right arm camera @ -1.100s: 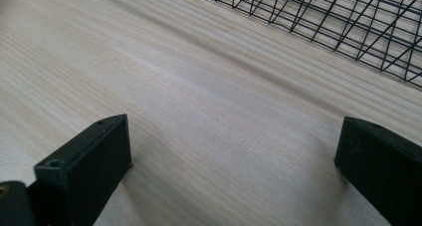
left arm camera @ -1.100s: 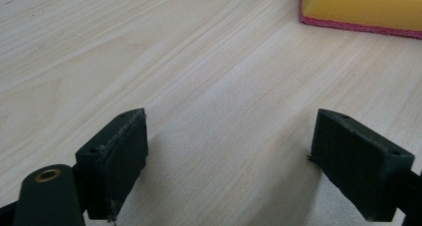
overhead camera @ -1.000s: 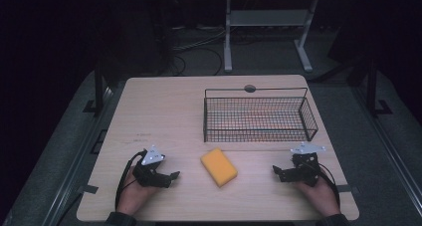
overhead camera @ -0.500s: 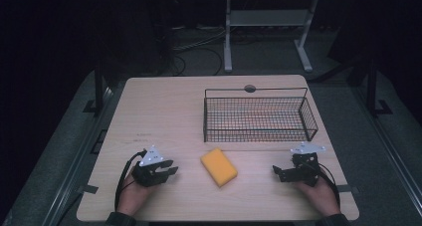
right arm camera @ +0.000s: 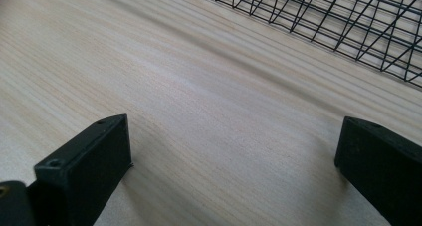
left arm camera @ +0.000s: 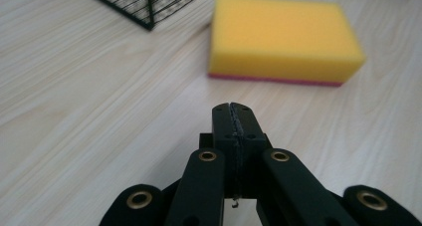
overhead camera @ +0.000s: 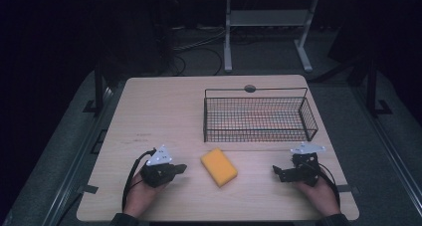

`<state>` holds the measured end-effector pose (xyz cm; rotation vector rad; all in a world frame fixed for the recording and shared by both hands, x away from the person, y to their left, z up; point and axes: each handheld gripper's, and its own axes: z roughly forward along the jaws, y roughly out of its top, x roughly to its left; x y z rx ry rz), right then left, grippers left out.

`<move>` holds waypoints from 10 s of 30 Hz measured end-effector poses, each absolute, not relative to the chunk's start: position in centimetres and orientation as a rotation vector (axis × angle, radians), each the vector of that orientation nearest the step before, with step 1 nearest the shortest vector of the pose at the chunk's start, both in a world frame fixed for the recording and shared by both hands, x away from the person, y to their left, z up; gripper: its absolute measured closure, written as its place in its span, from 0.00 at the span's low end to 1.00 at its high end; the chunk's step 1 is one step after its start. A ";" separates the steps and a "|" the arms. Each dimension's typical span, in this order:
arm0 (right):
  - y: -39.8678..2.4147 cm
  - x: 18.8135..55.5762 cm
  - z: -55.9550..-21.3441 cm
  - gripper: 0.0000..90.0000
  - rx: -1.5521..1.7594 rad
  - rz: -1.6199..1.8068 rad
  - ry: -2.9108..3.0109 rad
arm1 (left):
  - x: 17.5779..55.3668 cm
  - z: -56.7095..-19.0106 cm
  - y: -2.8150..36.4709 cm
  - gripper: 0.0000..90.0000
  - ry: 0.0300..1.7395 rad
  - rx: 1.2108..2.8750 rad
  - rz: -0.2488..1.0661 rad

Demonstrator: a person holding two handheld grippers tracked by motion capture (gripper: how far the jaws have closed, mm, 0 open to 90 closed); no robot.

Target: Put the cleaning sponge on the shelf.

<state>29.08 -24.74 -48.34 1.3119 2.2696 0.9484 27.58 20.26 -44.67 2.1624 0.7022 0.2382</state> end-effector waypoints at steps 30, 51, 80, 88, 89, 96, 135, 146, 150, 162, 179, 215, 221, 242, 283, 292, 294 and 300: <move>-24.7 29.1 -48.3 0.01 1.311 0.949 2.270 | 29.6 -45.6 14.1 1.00 0.568 2.258 0.191; -24.8 29.1 -48.3 0.01 1.309 0.948 2.270 | 30.3 -45.8 8.7 1.00 0.458 2.260 0.150; -24.7 29.1 -48.3 0.01 1.309 0.948 2.270 | 30.3 -44.9 10.0 0.86 0.492 2.246 0.125; -24.8 29.1 -48.3 0.01 1.309 0.949 2.270 | 29.7 -44.9 12.1 0.62 0.546 2.277 0.164; -24.8 29.1 -48.3 0.01 1.309 0.948 2.270 | 29.7 -44.8 12.6 0.60 0.563 2.276 0.170; -24.8 29.0 -48.3 0.01 1.312 0.947 2.269 | 29.2 -45.0 15.0 0.44 0.639 2.275 0.205; -24.2 29.1 -45.0 0.05 1.308 0.946 2.352 | 27.4 -47.5 23.8 0.14 0.853 2.208 0.372; -22.2 29.3 -43.6 0.05 1.246 0.965 2.437 | 27.4 -47.5 23.8 0.14 0.856 2.205 0.372; -21.4 29.4 -43.2 0.05 1.248 0.966 2.471 | 27.4 -47.5 23.7 0.14 0.859 2.202 0.375; -18.8 29.8 -42.7 0.05 1.185 0.947 2.546 | 27.4 -47.5 23.7 0.14 0.863 2.200 0.377; -14.6 31.0 -42.1 0.06 1.108 0.901 2.622 | 27.4 -47.5 23.7 0.15 0.866 2.200 0.379; -10.8 32.8 -44.9 0.15 1.114 0.629 2.768 | 27.3 -47.5 23.6 0.14 0.875 2.198 0.380; -10.9 32.8 -44.9 0.22 1.108 0.622 2.769 | 27.3 -47.5 23.6 0.14 0.876 2.197 0.378; -12.4 32.5 -43.0 0.24 1.104 0.671 2.785 | 27.3 -47.5 23.6 0.14 0.876 2.198 0.378; -17.1 31.7 -38.2 0.24 1.144 0.674 2.718 | 27.3 -47.5 23.6 0.15 0.874 2.199 0.379; -18.1 32.1 -36.6 0.24 1.152 0.690 2.689 | 27.3 -47.5 23.6 0.14 0.876 2.195 0.379; -18.4 32.3 -36.2 0.24 1.164 0.697 2.680 | 27.3 -47.5 23.6 0.14 0.875 2.197 0.379; -19.4 33.2 -35.5 0.24 1.190 0.702 2.658 | 27.3 -47.5 23.6 0.14 0.876 2.198 0.378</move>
